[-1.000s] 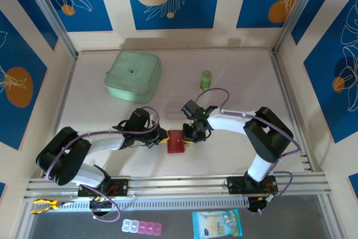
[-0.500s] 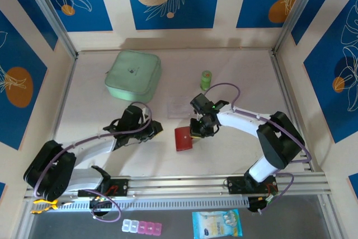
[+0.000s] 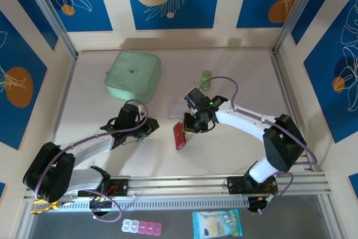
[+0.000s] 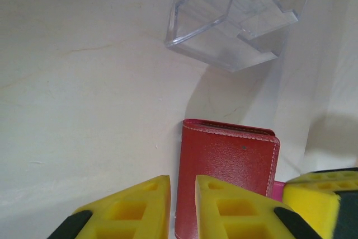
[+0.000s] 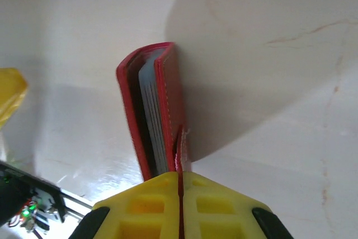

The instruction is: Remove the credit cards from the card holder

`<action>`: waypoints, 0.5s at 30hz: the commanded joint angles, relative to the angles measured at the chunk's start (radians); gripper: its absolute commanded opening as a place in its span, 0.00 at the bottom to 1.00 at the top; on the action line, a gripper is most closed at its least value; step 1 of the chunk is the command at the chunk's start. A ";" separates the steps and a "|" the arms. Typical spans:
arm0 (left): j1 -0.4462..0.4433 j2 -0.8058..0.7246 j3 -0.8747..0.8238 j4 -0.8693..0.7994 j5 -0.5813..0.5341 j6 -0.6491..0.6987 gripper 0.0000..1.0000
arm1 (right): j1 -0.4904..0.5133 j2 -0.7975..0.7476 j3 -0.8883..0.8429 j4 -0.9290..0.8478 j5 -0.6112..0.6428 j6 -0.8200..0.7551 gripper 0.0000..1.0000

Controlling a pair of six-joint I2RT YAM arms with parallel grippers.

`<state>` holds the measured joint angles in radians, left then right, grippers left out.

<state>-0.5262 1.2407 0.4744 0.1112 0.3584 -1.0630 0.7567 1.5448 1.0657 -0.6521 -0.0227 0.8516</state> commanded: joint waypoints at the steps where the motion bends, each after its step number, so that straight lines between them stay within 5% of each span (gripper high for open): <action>1: 0.011 0.005 0.024 0.001 0.019 0.033 0.19 | 0.023 0.014 0.058 -0.021 0.003 0.047 0.03; 15: 0.007 0.090 0.060 -0.044 0.092 0.072 0.17 | 0.031 0.037 0.101 -0.108 0.058 0.004 0.03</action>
<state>-0.5255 1.3010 0.5037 0.0944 0.4061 -1.0245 0.7959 1.5768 1.1484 -0.6952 0.0063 0.8791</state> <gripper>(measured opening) 0.173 0.084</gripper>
